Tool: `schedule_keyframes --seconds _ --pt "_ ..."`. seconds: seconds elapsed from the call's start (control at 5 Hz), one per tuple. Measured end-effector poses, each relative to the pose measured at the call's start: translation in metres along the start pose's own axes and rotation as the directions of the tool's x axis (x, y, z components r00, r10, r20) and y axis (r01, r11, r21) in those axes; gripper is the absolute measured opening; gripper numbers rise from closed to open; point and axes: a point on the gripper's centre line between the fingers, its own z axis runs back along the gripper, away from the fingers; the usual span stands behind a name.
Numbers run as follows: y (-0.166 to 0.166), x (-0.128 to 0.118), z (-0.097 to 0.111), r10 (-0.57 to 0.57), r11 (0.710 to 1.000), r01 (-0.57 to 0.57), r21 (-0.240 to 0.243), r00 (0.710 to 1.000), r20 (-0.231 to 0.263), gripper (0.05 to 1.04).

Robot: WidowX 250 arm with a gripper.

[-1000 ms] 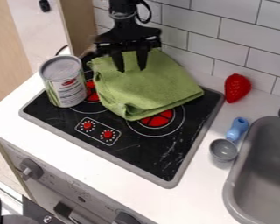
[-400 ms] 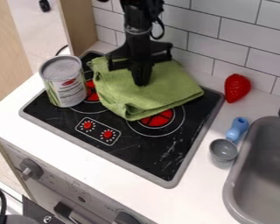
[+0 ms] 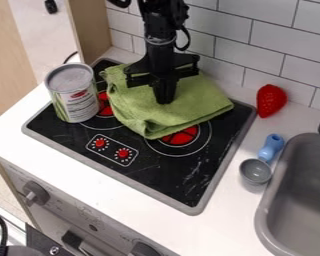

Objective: Moved the green cloth on top of the right burner

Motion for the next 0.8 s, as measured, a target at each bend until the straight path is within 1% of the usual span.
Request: schedule_keyframes --seconds 0.2,0.4,0.6,0.8 --pt "-0.003 -0.028 0.004 -0.057 0.998 0.057 -0.003 0.997 -0.048 0.052" --pt "0.002 -0.054 0.009 -0.119 0.993 0.118 -0.017 0.99 -0.074 0.052" --pt "0.004 -0.07 0.017 -0.174 0.985 0.172 -0.03 0.983 -0.061 0.052" --pt "0.013 -0.083 0.022 -0.252 0.968 0.251 -0.027 0.966 -0.06 0.052"
